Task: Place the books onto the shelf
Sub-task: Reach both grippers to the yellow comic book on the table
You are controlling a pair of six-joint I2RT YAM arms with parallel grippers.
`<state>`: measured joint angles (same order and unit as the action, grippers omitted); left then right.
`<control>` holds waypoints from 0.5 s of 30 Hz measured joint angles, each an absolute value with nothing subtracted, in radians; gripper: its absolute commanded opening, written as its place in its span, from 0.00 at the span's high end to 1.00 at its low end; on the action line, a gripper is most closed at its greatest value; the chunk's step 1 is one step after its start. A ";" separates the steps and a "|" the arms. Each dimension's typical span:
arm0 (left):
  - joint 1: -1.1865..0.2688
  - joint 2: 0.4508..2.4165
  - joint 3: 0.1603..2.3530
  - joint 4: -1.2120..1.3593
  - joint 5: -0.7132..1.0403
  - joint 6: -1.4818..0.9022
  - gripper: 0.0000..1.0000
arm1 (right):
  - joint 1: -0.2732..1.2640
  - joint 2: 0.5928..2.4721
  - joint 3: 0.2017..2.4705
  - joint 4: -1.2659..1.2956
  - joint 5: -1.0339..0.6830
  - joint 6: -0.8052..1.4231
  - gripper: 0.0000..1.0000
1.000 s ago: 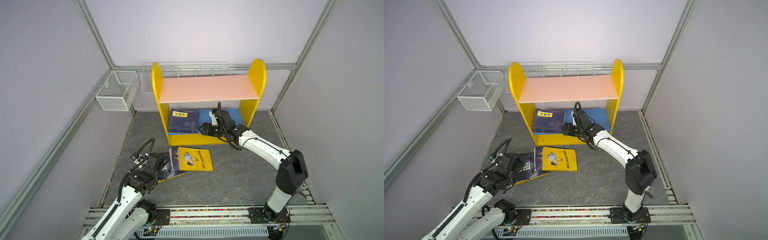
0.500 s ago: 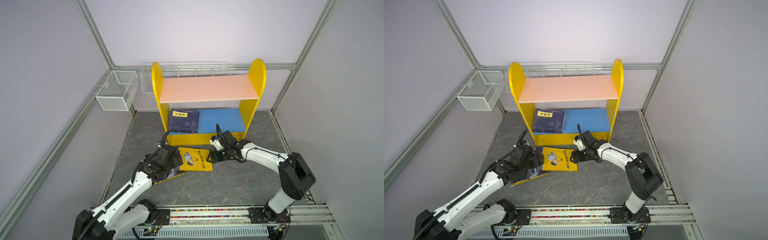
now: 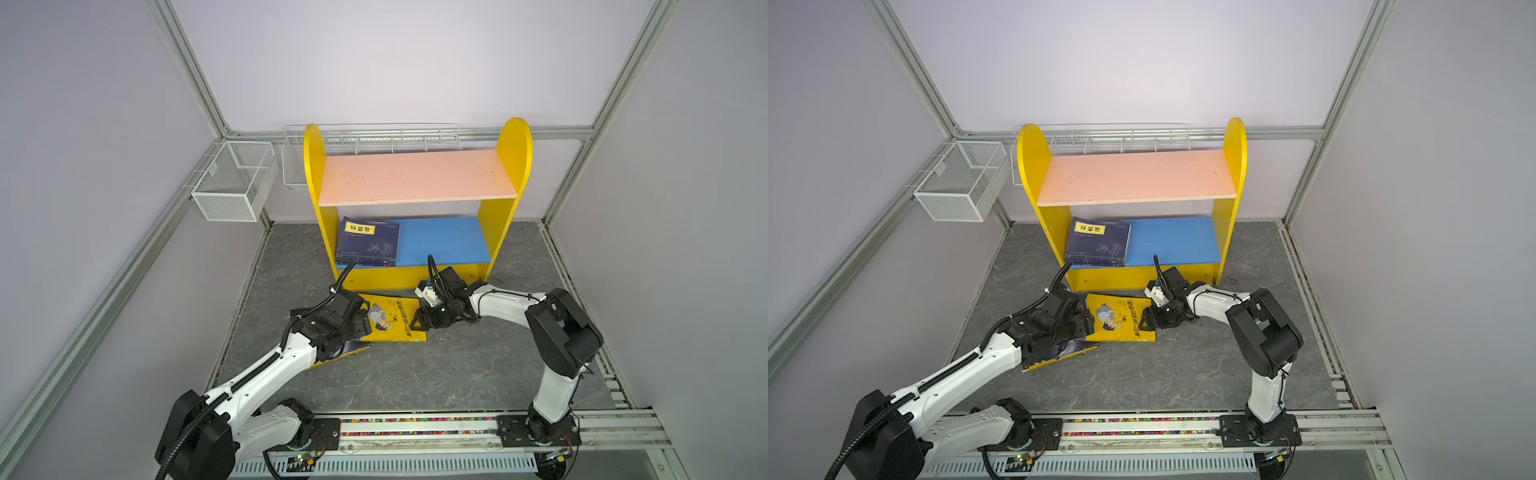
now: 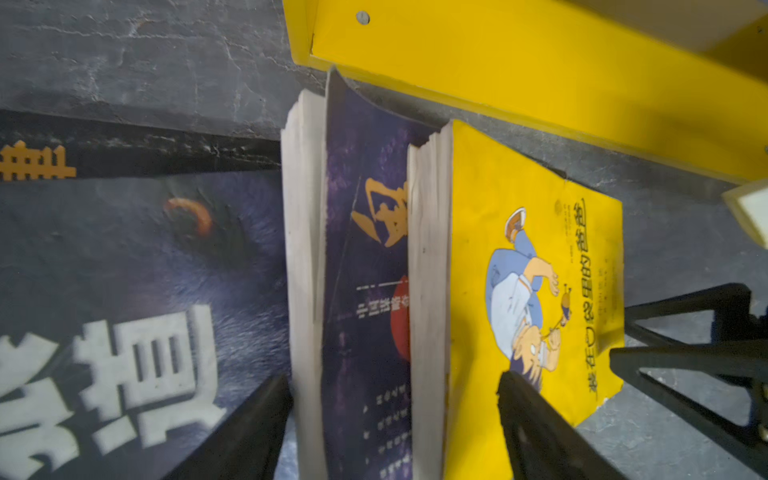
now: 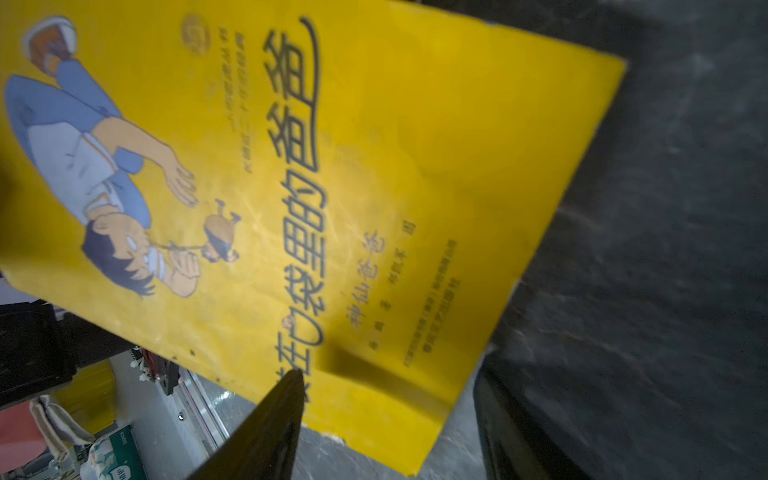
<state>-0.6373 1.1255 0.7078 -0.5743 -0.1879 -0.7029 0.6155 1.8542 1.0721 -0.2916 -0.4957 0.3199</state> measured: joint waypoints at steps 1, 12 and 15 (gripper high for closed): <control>-0.637 1.130 0.705 -0.574 -0.187 -0.703 0.23 | 0.616 1.859 1.072 -0.278 -0.509 0.326 0.33; -0.637 1.147 0.697 -0.582 -0.223 -0.767 0.24 | 0.639 1.880 1.091 -0.227 -0.567 0.348 0.35; -0.637 1.139 0.691 -0.580 -0.224 -0.775 0.26 | 0.660 1.880 1.111 -0.228 -0.569 0.337 0.35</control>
<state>-0.6373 1.1393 0.6907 -0.5797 -0.2245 -0.7746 0.6598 1.8797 1.1107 -0.2283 -0.5686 0.3370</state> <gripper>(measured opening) 0.752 0.649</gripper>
